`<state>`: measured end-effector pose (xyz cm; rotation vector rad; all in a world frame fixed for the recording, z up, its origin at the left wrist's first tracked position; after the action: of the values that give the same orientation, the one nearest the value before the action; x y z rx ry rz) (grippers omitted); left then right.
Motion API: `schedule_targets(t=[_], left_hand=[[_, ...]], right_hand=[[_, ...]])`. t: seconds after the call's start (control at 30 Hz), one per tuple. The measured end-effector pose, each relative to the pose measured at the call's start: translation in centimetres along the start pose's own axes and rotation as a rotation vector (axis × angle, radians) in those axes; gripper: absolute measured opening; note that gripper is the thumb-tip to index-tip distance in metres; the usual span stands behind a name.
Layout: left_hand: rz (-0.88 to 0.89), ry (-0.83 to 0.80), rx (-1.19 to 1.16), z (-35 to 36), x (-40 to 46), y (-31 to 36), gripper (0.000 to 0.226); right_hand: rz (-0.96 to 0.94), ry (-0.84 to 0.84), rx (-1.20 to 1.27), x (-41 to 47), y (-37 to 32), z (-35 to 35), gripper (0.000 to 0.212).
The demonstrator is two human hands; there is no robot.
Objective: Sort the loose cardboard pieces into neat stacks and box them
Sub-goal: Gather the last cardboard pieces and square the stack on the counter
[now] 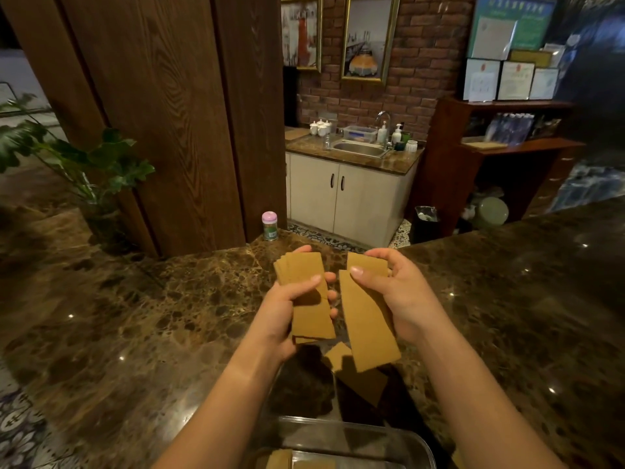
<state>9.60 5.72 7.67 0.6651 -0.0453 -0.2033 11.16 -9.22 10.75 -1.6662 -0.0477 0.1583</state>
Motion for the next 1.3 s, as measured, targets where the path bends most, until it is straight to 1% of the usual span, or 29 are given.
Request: schedule_targets(t=[0.1, 0.13, 0.2, 0.3, 0.4, 0.43, 0.5, 0.57, 0.63, 0.67, 0.7, 0.73, 0.77, 0.8, 0.87, 0.93, 1.0, 1.07, 1.23, 1.3], left_hand=[[0.031, -0.006, 0.158, 0.8, -0.3, -0.8, 0.073], [0.042, -0.013, 0.179, 1.0, -0.2, -1.0, 0.076], [0.08, 0.006, 0.197, 0.8, -0.1, -0.7, 0.078], [0.13, 0.075, 0.145, -0.8, 0.3, 0.3, 0.073], [0.142, 0.115, 0.075, -1.9, 0.5, 1.0, 0.069], [0.149, 0.131, 0.088, -2.1, 0.6, 1.0, 0.069], [0.202, 0.173, 0.184, -2.1, 0.6, 1.3, 0.068], [0.251, 0.187, 0.296, -1.7, 0.6, 1.2, 0.054], [0.221, 0.182, 0.289, -1.2, 0.5, 0.2, 0.03], [0.175, 0.175, 0.249, -1.1, 0.4, -0.5, 0.036], [0.118, 0.163, 0.197, -1.2, 0.4, -1.2, 0.049], [0.07, 0.144, 0.149, -1.2, 0.3, -1.8, 0.056], [0.045, 0.128, 0.09, -1.3, 0.3, -1.8, 0.055], [0.033, 0.111, 0.023, -1.5, 0.2, -1.6, 0.052], [0.032, 0.073, -0.137, -1.7, 0.1, -0.8, 0.052], [0.045, -0.012, -0.278, -1.3, 0.0, 0.3, 0.052], [0.041, -0.067, -0.31, -0.9, -0.2, 0.9, 0.049], [0.035, -0.046, -0.292, -0.9, 0.0, 0.9, 0.047], [0.046, 0.086, -0.249, -1.8, 0.6, 0.8, 0.05], [0.029, 0.136, -0.224, -2.5, 0.6, 0.4, 0.044]], right_hand=[[0.048, 0.126, -0.109, -0.2, 0.8, 0.1, 0.044], [0.056, 0.147, -0.102, -0.2, 1.0, 0.3, 0.045], [0.077, 0.129, -0.032, -0.3, 1.3, 0.8, 0.046], [0.067, 0.028, 0.06, -0.3, 1.3, 1.0, 0.037], [0.027, -0.036, 0.043, -0.4, 0.7, 0.8, 0.037], [0.022, -0.04, 0.024, -0.5, 0.6, 0.8, 0.036], [0.001, -0.015, -0.003, -0.6, 0.4, 1.1, 0.032], [-0.064, 0.049, -0.046, -0.7, -0.2, 1.3, 0.03], [-0.148, 0.111, -0.141, -1.1, -1.0, 1.9, 0.028], [-0.184, 0.139, -0.225, -1.3, -1.4, 2.2, 0.028], [-0.207, 0.158, -0.307, -1.4, -1.6, 2.6, 0.027], [-0.207, 0.162, -0.358, -1.5, -1.6, 2.8, 0.025], [-0.186, 0.148, -0.353, -1.4, -1.5, 2.9, 0.023], [-0.142, 0.128, -0.291, -1.3, -1.2, 2.7, 0.019], [-0.031, 0.117, -0.118, -1.1, -0.5, 1.6, 0.012], [0.025, 0.152, -0.019, -1.1, -0.2, 0.4, 0.012], [0.06, 0.162, 0.084, -1.0, 0.0, 0.0, 0.016], [0.088, 0.143, 0.17, -0.9, 0.2, 0.3, 0.019], [0.089, 0.156, 0.231, -0.9, 0.4, 0.5, 0.022], [0.097, 0.167, 0.259, -0.9, 0.7, 0.5, 0.022]])
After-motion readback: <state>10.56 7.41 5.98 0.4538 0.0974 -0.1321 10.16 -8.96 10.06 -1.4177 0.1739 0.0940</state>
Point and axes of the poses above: each hand's wrist, its own x-axis towards the middle knuckle, its own z-axis out of the palm, y = z × x, the point moved 10 cm from there along x, towards the middle knuckle, and after that the axes turned 12 degrees about -x, right-handed, at the moved point
